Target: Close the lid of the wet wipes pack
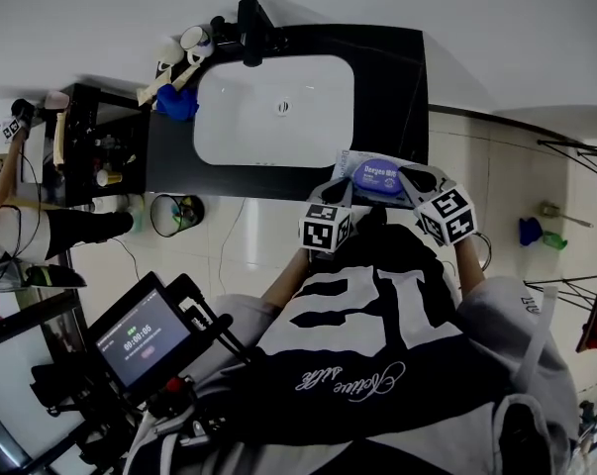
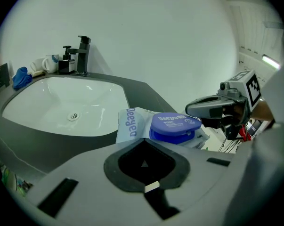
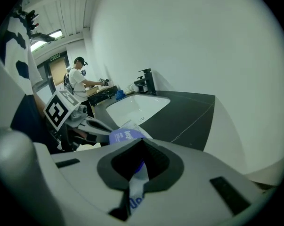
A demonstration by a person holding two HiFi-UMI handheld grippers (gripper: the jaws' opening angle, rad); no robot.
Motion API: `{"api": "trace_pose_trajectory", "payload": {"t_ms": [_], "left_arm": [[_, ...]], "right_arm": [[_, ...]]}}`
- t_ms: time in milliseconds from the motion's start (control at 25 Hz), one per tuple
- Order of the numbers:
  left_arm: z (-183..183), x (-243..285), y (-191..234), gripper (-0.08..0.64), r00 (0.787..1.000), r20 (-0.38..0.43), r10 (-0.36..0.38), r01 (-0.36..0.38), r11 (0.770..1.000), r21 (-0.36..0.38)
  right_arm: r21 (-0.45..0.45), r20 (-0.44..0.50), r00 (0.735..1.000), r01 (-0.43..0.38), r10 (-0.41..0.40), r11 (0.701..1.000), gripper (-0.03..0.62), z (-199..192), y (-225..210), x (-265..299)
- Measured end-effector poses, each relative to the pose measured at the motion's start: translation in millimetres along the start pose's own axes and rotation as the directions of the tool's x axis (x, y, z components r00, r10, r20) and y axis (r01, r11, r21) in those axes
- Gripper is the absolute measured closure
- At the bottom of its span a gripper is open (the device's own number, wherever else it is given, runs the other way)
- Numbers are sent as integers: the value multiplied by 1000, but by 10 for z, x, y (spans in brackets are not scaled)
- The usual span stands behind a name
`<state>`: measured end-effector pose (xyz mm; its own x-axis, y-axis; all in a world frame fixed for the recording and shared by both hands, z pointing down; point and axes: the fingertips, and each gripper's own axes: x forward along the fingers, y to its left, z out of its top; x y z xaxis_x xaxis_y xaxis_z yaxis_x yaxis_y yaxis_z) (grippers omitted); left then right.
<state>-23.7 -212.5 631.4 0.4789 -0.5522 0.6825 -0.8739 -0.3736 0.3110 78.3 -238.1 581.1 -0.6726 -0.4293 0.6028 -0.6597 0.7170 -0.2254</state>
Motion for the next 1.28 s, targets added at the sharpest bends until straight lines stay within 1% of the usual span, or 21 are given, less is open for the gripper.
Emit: {"api": "trace_pose_trajectory", "payload": {"t_ms": [160, 280, 400, 520, 640, 840, 960, 1080, 1280], "left_arm": [[-64, -23, 56, 561, 1000, 6, -13, 12, 1000, 14], [18, -3, -26, 561, 1000, -3, -16, 17, 999, 51], [72, -21, -34, 561, 1000, 8, -23, 22, 994, 110], [162, -74, -55, 561, 999, 34, -41, 36, 991, 126], [230, -105, -61, 561, 997, 55, -50, 41, 989, 144], [229, -132, -61, 561, 997, 55, -57, 48, 986, 158], [227, -124, -61, 561, 997, 54, -58, 49, 985, 165], [265, -131, -48, 561, 996, 64, -58, 46, 985, 167], [371, -166, -42, 561, 993, 99, -67, 51, 987, 151]], "right_arm": [[-80, -67, 998, -20, 15, 997, 600, -120, 318, 121], [-115, -127, 992, -21, 6, 993, 600, -166, 358, 107], [-124, -164, 986, 17, -38, 992, 600, -249, 361, 170], [-122, -189, 979, 56, -78, 991, 600, -317, 326, 241], [-113, -213, 972, 78, -101, 990, 600, -367, 285, 302], [-49, -220, 971, 87, -96, 995, 595, -370, 246, 335], [-57, -221, 970, 95, -105, 994, 595, -381, 226, 335], [-59, -185, 973, 130, -138, 990, 595, -375, 203, 330], [19, -79, 977, 201, -199, 979, 595, -230, 135, 228]]}}
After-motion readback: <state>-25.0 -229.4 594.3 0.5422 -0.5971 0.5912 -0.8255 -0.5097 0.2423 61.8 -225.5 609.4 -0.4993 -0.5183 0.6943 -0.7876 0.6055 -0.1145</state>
